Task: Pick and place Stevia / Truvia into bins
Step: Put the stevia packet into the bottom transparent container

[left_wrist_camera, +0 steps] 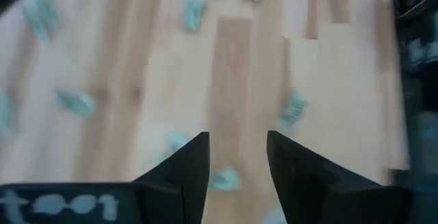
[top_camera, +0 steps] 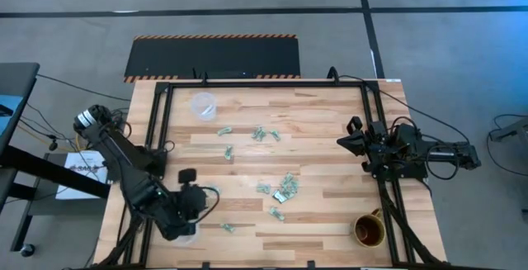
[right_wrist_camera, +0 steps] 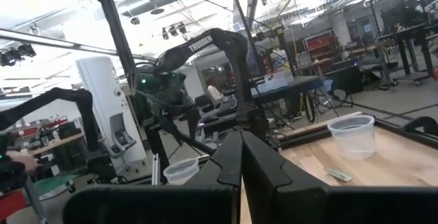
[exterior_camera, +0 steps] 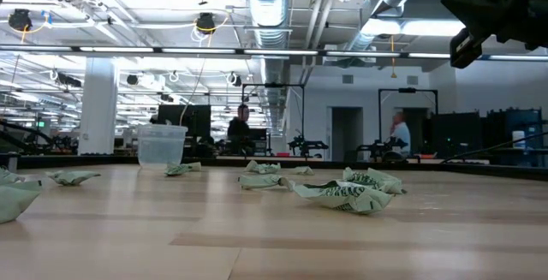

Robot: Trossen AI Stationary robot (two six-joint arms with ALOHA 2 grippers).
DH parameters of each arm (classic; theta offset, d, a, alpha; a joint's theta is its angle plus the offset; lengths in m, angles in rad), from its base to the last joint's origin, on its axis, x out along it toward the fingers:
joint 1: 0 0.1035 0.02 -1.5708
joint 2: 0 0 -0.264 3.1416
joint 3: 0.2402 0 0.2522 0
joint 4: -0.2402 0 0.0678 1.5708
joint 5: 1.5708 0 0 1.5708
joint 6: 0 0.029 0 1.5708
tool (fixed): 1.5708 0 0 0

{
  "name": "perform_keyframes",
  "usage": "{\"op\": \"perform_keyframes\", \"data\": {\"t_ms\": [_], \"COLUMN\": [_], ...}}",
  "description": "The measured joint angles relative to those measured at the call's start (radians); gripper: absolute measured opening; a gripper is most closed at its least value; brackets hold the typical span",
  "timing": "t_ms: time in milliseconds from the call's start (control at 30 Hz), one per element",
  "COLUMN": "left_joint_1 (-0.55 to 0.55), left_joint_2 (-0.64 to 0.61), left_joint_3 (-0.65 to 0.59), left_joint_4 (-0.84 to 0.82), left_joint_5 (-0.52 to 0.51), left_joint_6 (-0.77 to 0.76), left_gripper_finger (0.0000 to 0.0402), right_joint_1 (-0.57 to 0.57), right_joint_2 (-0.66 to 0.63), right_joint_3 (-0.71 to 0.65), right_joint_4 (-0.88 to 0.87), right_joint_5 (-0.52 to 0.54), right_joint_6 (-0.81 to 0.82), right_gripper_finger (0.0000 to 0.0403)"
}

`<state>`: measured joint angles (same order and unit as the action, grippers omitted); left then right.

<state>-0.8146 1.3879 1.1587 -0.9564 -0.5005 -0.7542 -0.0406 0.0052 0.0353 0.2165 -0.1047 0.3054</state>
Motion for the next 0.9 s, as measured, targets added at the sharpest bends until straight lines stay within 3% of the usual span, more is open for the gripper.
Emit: {"op": "perform_keyframes", "data": {"t_ms": [133, 267, 667, 900], "left_joint_1": [0.079, 0.154, 0.262, 0.266], "left_joint_2": [0.020, 0.045, 0.231, 0.351], "left_joint_3": [-0.001, -0.001, -0.001, -0.002], "left_joint_4": [0.076, 0.154, 0.194, 0.226], "left_joint_5": [0.038, 0.133, 0.445, 0.522], "left_joint_6": [0.229, 0.347, 0.441, 0.490], "left_gripper_finger": [0.0144, 0.0148, 0.0149, 0.0149], "right_joint_1": [0.001, 0.001, 0.001, 0.001], "right_joint_2": [0.000, 0.000, 0.000, 0.000], "right_joint_3": [0.000, 0.000, 0.000, 0.000], "right_joint_4": [0.000, 0.013, 0.024, 0.024], "right_joint_5": [0.000, 0.000, 0.000, 0.000], "right_joint_6": [-0.001, -0.027, -0.043, -0.043], "right_gripper_finger": [0.0000, 0.0000, 0.0000, 0.0000]}}
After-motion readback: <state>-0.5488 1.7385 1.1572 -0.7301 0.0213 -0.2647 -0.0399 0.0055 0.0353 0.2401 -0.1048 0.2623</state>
